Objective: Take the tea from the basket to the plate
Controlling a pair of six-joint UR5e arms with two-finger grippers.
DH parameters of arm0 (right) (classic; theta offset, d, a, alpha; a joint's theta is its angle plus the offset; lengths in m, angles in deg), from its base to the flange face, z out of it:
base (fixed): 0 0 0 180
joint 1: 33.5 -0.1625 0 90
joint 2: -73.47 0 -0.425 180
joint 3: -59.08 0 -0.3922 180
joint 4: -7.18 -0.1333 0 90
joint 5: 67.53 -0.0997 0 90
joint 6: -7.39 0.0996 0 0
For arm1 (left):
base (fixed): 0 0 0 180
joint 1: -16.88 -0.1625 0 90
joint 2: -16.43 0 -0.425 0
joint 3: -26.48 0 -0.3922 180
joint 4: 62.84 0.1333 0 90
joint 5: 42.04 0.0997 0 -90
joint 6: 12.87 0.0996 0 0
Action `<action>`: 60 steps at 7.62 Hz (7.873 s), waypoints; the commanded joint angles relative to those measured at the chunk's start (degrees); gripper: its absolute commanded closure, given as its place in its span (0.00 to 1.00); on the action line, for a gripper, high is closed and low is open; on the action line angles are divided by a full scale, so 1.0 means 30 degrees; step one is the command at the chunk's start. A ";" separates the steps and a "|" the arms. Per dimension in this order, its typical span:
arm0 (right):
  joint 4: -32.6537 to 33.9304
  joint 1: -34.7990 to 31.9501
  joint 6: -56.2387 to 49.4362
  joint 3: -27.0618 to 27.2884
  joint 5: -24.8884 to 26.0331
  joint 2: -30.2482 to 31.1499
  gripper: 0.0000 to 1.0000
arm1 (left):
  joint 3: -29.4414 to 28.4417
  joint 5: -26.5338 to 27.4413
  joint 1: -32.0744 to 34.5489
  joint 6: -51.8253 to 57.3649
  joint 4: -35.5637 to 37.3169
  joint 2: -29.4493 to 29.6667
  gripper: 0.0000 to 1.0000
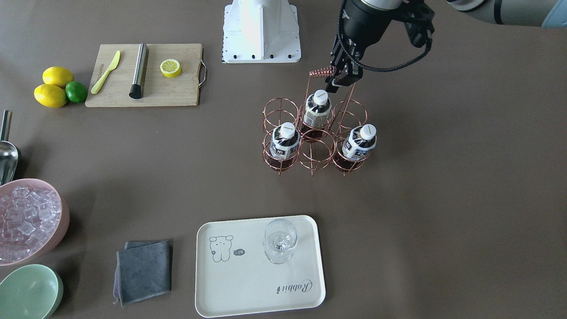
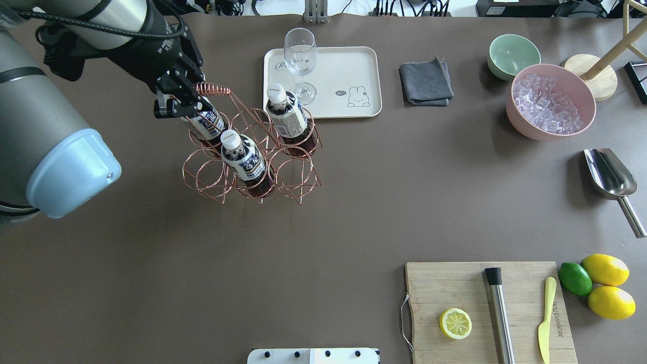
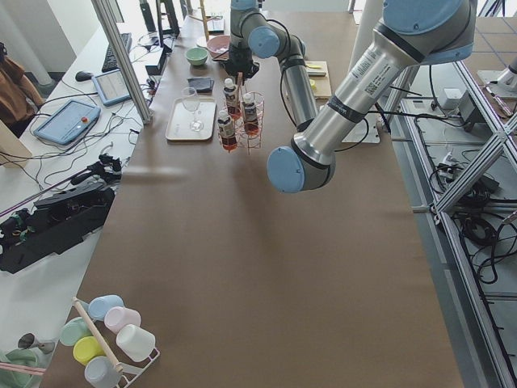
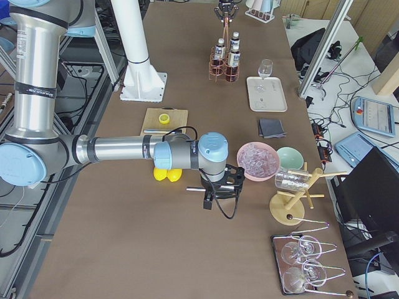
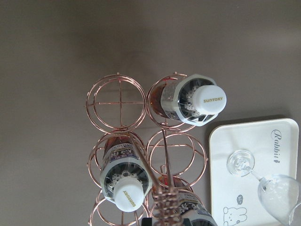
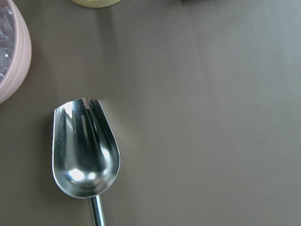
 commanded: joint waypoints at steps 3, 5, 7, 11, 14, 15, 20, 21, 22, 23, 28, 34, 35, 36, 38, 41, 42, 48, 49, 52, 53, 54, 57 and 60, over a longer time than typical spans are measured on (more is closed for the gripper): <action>0.0000 0.0000 0.0001 -0.0008 -0.0029 0.0050 0.00 | -0.0219 0.0758 -0.2293 -0.2393 0.0154 0.1426 1.00; 0.0000 0.0000 0.0001 -0.0037 -0.0029 0.0079 0.00 | -0.0596 0.1809 -0.2941 -0.2895 0.0738 0.2302 1.00; 0.0000 0.0000 -0.0029 -0.0067 -0.0029 0.0079 0.00 | -0.1418 0.1930 -0.2913 -0.2896 0.0741 0.3009 1.00; 0.0000 0.0146 0.0001 0.0545 -0.0293 -0.0243 0.00 | -0.2002 0.3041 -0.2942 -0.2749 0.0625 0.2951 1.00; 0.0000 0.1606 -0.0029 0.1309 -0.0702 -0.1378 0.00 | -0.2680 0.3803 -0.3498 -0.2837 0.0360 0.2953 1.00; 0.0000 0.2221 -0.0029 0.1310 -0.0964 -0.2169 0.00 | -0.2680 0.3834 -0.3615 -0.2837 0.0360 0.2865 1.00; -0.0059 0.4890 0.0059 0.1311 -0.2193 -0.6504 0.00 | -0.1570 0.3776 -0.3411 -0.2837 0.0624 0.2545 1.00; -0.1654 0.5560 0.0030 0.1049 -0.2168 -0.6571 0.00 | -0.1451 0.3776 -0.3411 -0.2837 0.0740 0.2339 1.00; -0.6340 0.5973 0.0059 -0.0694 -0.2168 -0.6514 0.00 | -0.1450 0.3805 -0.3440 -0.2837 0.0712 0.2134 1.00; -1.1520 0.6441 0.0059 -0.3466 -0.2110 -0.6600 0.00 | -0.1508 0.3805 -0.3469 -0.2837 0.0712 0.2132 1.00; -1.9613 0.8810 0.0117 -0.5119 -0.1700 -0.9880 0.00 | -0.1625 0.3834 -0.3470 -0.2837 0.0683 0.2307 1.00; -2.1725 1.2181 0.0899 -0.3672 -0.0123 -1.2548 0.00 | -0.1596 0.3805 -0.3470 -0.2837 0.0683 0.2308 1.00; -2.3102 1.2739 0.1576 -0.3670 0.0318 -1.2490 0.01 | -0.1567 0.3805 -0.3470 -0.2837 0.0683 0.2308 1.00; -2.4334 1.3238 0.3062 -0.3670 0.0699 -1.2461 0.01 | -0.1567 0.3805 -0.3470 -0.2837 0.0683 0.2337 1.00; -2.6244 1.4409 0.4277 -0.3815 0.2132 -1.2198 0.02 | -0.1596 0.3834 -0.3528 -0.2837 0.0683 0.2308 1.00; -2.6513 1.5381 0.3928 -0.4865 0.3427 -1.2429 0.02 | -0.1508 0.3805 -0.3528 -0.2837 0.0712 0.2308 1.00; -2.6514 1.5729 0.3868 -0.5190 0.3921 -1.2518 0.02 | -0.1479 0.3805 -0.3499 -0.2837 0.0712 0.2279 1.00; -2.6455 1.7256 0.2725 -0.5867 0.6123 -1.2900 0.20 | -0.1332 0.3776 -0.3499 -0.2867 0.0859 0.2308 1.00; -2.6426 1.7285 0.2725 -0.5867 0.6123 -1.2900 0.32 | -0.1332 0.3776 -0.3499 -0.2867 0.0859 0.2337 1.00; -2.6338 1.7228 0.2901 -0.5633 0.5948 -1.2870 0.97 | -0.1390 0.3776 -0.3528 -0.2867 0.0859 0.2337 1.00; -2.6367 1.7024 0.2901 -0.5575 0.5889 -1.2841 1.00 | -0.1391 0.3776 -0.3528 -0.2867 0.0859 0.2366 1.00; -2.6339 1.6703 0.2901 -0.5458 0.5657 -1.2783 1.00 | -0.1420 0.3776 -0.3528 -0.2867 0.0859 0.2337 1.00; -2.6134 1.5561 0.3511 -0.4466 0.4952 -1.2782 1.00 | -0.1508 0.3776 -0.3528 -0.2867 0.0859 0.2337 1.00; -2.3970 1.4653 0.4595 -0.2270 0.4834 -1.2987 1.00 | -0.1567 0.3776 -0.3499 -0.2838 0.0859 0.2366 1.00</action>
